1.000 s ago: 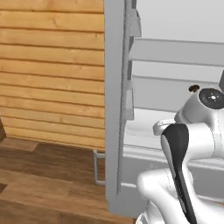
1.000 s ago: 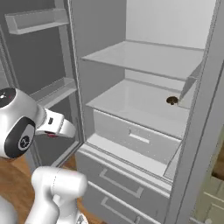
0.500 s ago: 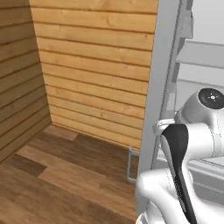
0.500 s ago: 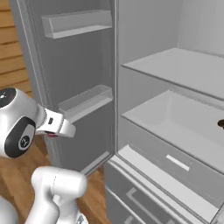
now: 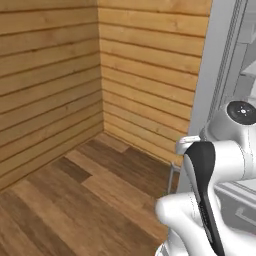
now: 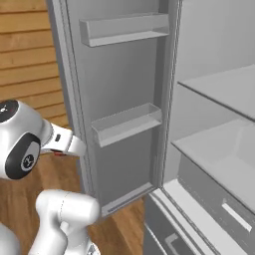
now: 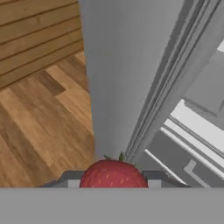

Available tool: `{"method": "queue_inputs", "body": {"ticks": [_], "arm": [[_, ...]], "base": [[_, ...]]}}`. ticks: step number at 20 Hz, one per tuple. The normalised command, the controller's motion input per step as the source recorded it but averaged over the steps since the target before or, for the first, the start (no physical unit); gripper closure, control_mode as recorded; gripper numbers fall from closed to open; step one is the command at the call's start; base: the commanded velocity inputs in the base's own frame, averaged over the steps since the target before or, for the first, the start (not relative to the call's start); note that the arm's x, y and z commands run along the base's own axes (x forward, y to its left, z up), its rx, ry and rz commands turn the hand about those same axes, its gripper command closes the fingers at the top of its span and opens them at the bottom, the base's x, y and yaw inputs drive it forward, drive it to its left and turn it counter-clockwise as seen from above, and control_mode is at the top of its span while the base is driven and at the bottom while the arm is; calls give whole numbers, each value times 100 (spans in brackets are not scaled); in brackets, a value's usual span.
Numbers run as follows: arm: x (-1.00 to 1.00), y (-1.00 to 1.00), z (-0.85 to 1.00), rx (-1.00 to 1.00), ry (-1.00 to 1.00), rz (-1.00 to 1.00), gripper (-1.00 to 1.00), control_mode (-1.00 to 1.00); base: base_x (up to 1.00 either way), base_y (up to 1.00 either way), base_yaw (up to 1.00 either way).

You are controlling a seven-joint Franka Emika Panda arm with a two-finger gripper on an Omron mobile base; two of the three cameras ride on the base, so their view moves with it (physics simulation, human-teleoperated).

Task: Take the strawberry from the fridge and place it on top of the pancake, located on the dining counter.

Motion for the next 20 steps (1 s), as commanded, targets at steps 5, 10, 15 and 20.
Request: {"method": "queue_inputs", "body": {"ticks": [5,10,15,20], "arm": [[0,0,0,0,0,0,100,100],[0,0,0,0,0,0,100,100],[0,0,0,0,0,0,100,100],[0,0,0,0,0,0,100,100]], "base": [[-69,41,57],[-48,66,49],[-27,71,50],[-13,70,43]]}}
